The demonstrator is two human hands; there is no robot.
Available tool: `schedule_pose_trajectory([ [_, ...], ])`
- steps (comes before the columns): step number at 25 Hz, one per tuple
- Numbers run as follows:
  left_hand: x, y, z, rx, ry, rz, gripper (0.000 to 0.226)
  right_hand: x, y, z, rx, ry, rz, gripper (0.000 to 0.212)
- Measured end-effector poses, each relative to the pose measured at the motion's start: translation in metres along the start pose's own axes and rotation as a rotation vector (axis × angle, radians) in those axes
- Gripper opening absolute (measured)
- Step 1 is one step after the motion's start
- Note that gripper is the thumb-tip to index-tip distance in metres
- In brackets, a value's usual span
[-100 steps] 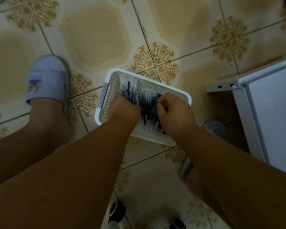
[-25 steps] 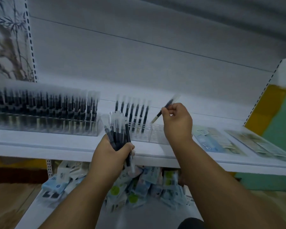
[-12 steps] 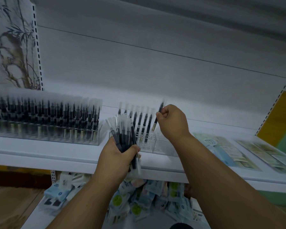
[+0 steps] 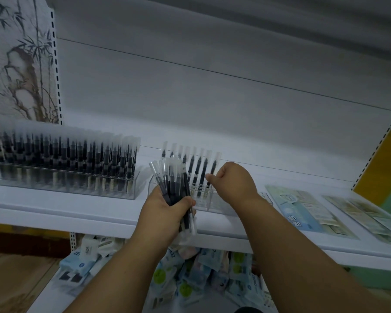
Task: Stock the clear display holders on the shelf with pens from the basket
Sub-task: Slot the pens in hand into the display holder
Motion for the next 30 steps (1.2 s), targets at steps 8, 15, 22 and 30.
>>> schedule_pose_trajectory([
  [8, 0.004, 0.017, 0.001, 0.076, 0.007, -0.136, 0.017, 0.038, -0.024, -0.016, -0.826, 0.131, -0.274, 0.024],
  [15, 0.003, 0.017, 0.003, 0.196, -0.090, -0.121, 0.013, 0.025, -0.028, -0.003, -0.904, 0.242, 0.148, 0.029],
  [22, 0.002, 0.021, 0.007, 0.172, -0.052, -0.106, 0.018, 0.034, -0.013, 0.000, -0.630, 0.036, 0.361, 0.016],
  [30, 0.004, 0.027, 0.011, 0.179, -0.060, -0.160, 0.014, 0.034, -0.009, 0.017, -0.046, -0.291, 0.315, 0.034],
])
Point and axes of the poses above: each hand's wrist, its own x-axis away from the middle knuckle, its own y-axis out of the palm, z = x × y, the point moved 1 cm from there along -x, towards the middle knuckle, and after that the axes turned 5 degrees about z, right-handed, at the moved point
